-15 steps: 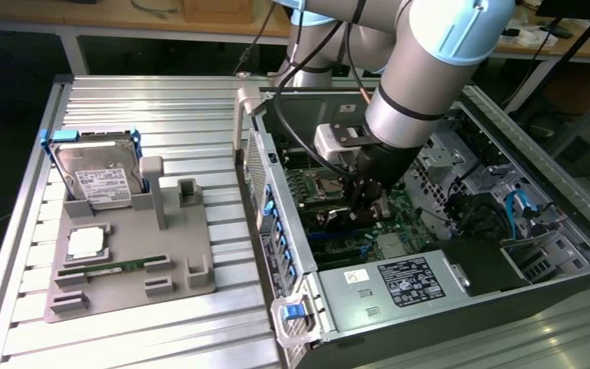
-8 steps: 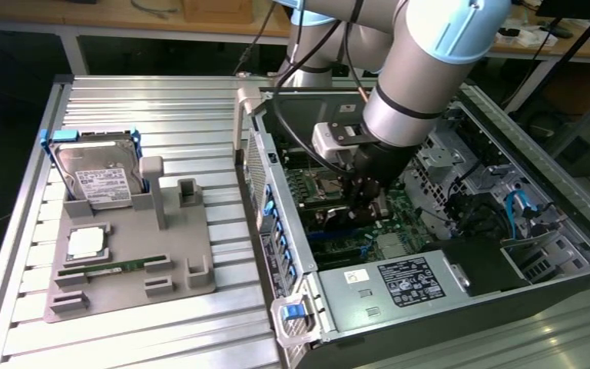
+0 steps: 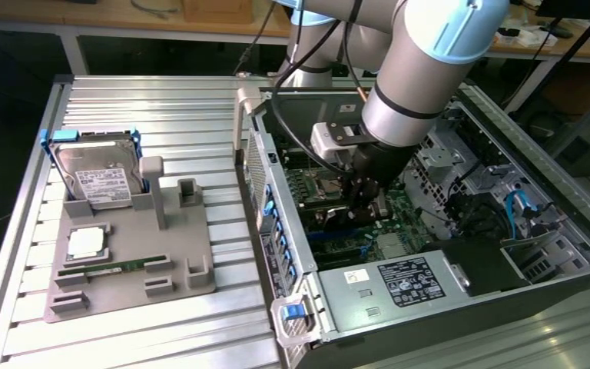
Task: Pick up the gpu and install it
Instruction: 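Insert the gpu into the slot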
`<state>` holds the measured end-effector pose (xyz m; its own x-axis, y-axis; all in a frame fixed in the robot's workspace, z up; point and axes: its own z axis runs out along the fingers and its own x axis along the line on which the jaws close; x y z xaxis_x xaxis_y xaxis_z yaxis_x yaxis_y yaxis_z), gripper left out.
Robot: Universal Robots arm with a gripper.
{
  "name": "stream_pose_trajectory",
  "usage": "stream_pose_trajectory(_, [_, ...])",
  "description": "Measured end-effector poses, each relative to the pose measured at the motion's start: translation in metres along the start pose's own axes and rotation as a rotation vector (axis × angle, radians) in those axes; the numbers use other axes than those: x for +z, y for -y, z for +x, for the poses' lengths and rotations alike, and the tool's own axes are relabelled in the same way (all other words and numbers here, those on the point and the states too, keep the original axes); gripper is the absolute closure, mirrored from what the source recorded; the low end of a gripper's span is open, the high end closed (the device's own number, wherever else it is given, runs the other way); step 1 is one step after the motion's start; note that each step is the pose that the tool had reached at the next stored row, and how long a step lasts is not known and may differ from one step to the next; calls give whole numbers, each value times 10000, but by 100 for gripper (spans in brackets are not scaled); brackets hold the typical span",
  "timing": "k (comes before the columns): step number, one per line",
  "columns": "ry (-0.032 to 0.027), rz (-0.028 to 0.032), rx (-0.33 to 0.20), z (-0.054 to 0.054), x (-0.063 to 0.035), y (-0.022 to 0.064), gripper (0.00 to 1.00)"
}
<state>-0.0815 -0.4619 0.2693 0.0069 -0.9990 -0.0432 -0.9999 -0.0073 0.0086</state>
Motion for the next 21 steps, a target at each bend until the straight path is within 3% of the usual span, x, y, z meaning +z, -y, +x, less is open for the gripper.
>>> stream_pose_trajectory(21, [-25, 12, 286, -8, 14, -3, 73])
